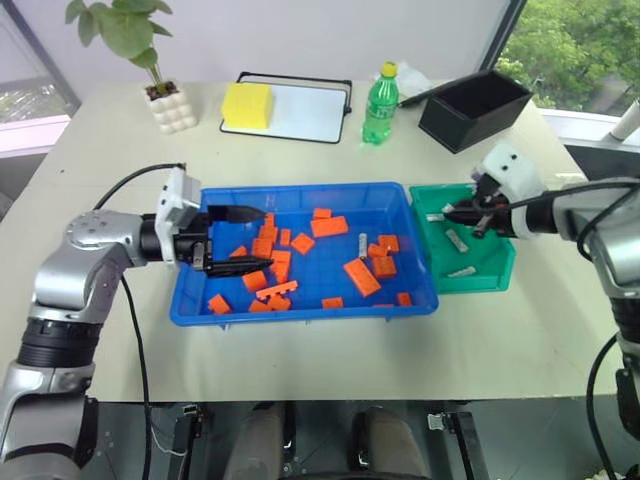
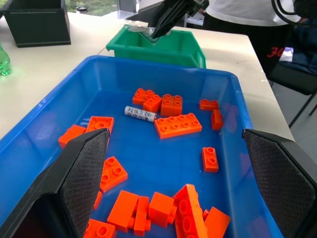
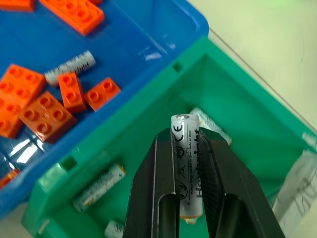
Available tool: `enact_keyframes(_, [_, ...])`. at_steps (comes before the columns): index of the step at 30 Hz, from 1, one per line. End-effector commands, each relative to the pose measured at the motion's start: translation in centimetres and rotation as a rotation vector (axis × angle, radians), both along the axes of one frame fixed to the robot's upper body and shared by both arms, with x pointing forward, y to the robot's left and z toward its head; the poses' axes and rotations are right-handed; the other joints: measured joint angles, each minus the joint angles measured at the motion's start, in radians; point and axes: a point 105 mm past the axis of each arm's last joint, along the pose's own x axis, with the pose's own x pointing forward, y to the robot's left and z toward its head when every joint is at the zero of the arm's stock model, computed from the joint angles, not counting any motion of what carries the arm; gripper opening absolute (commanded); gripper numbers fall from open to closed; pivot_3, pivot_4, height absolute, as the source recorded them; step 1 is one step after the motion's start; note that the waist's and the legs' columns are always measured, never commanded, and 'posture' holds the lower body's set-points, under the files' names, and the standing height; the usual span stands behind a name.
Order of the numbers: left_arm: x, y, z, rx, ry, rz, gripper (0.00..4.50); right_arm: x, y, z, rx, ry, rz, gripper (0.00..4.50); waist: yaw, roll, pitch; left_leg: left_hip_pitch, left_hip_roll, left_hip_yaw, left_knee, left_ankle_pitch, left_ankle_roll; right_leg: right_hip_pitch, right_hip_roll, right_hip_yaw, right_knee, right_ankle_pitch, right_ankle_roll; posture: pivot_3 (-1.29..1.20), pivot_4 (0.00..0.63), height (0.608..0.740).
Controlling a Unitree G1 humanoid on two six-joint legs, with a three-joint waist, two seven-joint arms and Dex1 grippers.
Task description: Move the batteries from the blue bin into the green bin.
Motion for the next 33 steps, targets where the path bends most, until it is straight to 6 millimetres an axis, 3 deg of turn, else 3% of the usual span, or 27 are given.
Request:
enact_keyframes(1, [0.1,0.0,1.1,-0.007,-0.057,-0.004,4.5,-0.3,-0.8,1.2,-0.041,-0.057,-0.01,2.07,0.0,0.0,0.0,0.0,0.0,0.0,0.0,0.0,0.0,0.0,0.0,0.0,0.0,0.0,0.0,0.0,0.15,0.739])
enact_keyframes(5, [0.1,0.1,1.2,-0.011,-0.06,0.013,4.5,0.2,-1.1,1.6,-0.067,-0.091,-0.025,4.14,0.0,0.0,0.0,0.0,0.0,0.0,0.0,0.0,0.0,0.0,0.0,0.0,0.0,0.0,0.0,0.0,0.15,0.739])
enact_keyframes(6, [0.1,0.2,1.2,-0.013,-0.06,0.019,4.5,0.6,-1.1,2.0,-0.075,-0.12,-0.036,4.46,0.0,0.0,0.0,0.0,0.0,0.0,0.0,0.0,0.0,0.0,0.0,0.0,0.0,0.0,0.0,0.0,0.15,0.739])
enact_keyframes(9, [0.1,0.4,1.0,-0.014,-0.061,0.045,4.5,1.7,0.2,4.0,-0.007,-0.211,-0.042,4.46,-0.005,0.0,0.0,0.0,0.0,0.0,0.0,0.0,0.0,0.0,0.0,0.0,0.0,0.0,0.0,0.0,0.15,0.739])
enact_keyframes(13, [0.2,0.7,0.8,-0.033,-0.064,0.1,4.5,1.2,5.9,5.6,0.339,-0.169,0.032,4.46,-0.006,0.0,0.0,0.001,0.003,0.001,-0.001,0.001,-0.001,0.0,0.002,0.0,0.0,0.0,0.0,0.0,0.15,0.739])
enact_keyframes(18, [0.6,0.9,0.5,-0.064,-0.077,0.167,4.5,-0.5,10.6,2.9,0.449,-0.052,0.083,4.46,0.014,0.0,0.0,0.0,0.001,-0.002,0.0,0.001,-0.001,0.001,0.001,0.0,0.001,0.0,0.0,0.0,0.15,0.739])
enact_keyframes(21, [0.8,0.7,0.6,-0.09,-0.082,0.192,4.5,-0.9,12.2,1.3,0.459,-0.011,0.082,4.46,0.025,0.0,0.0,-0.001,-0.001,-0.002,0.002,0.001,-0.001,0.001,0.0,0.0,0.001,0.0,0.0,0.0,0.15,0.739])
enact_keyframes(26, [0.6,0.3,0.3,-0.112,-0.086,0.217,4.5,-0.5,13.5,-1.3,0.458,0.047,0.055,4.46,0.018,0.0,0.0,0.0,-0.001,-0.003,0.002,0.001,-0.001,0.0,0.0,0.0,0.003,0.0,0.0,0.0,0.15,0.739])
enact_keyframes(33, [0.2,0.1,-0.4,-0.125,-0.083,0.244,4.5,0.4,12.6,-3.9,0.402,0.08,0.005,4.46,0.008,0.0,0.0,0.0,-0.001,-0.003,0.001,0.001,-0.001,0.0,0.0,0.0,0.003,0.0,0.0,0.0,0.15,0.739])
